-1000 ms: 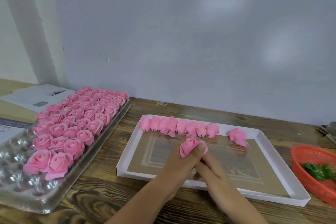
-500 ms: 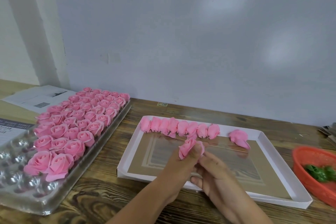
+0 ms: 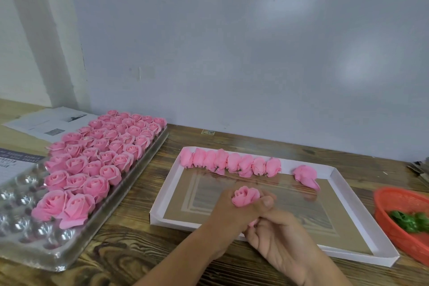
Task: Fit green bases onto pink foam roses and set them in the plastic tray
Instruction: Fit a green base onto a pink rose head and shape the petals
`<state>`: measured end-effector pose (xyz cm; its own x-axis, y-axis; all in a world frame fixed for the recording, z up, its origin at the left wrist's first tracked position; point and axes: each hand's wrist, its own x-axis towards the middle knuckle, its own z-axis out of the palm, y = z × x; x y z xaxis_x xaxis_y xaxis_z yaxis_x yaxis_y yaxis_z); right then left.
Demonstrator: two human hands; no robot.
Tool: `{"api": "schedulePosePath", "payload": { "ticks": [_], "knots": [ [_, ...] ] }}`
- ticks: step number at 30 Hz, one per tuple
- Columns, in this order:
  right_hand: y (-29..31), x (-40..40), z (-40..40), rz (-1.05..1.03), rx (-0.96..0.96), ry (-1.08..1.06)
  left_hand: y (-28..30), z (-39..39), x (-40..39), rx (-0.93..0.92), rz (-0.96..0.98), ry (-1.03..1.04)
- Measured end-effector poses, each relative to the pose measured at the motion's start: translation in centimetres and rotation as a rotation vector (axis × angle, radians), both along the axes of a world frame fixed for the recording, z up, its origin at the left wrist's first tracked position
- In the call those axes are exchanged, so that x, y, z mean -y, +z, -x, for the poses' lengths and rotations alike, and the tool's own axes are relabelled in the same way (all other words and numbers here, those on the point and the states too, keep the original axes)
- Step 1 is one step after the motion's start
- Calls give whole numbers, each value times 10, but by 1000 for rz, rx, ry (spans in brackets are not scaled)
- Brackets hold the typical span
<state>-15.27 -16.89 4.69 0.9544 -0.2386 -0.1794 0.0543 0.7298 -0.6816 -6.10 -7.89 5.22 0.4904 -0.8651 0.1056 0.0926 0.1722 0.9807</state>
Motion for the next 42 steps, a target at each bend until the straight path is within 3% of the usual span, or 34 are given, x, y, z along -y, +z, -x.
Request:
{"api": "schedulePosePath", "payload": {
  "ticks": [5,9,17,24,35,42],
  "knots": [
    [-2,-2,-4,-14,-9,-33,1,0,1,-42,-30,79],
    [-1,-9,-8,153,9,-74,3,-1,2,-140,-50,167],
    [1,-8,-5,154,-112,0,4,2,-1,-73,-7,71],
    [0,-18,-13,325,-65,-172,-1,-2,3,-164,-39,159],
    [1,-11,-5,149,-134,41,-4,-4,0,-124,23,41],
    [-4,-11,-11,358,-37,-159,-7,-8,4,-93,35,164]
  ]
}}
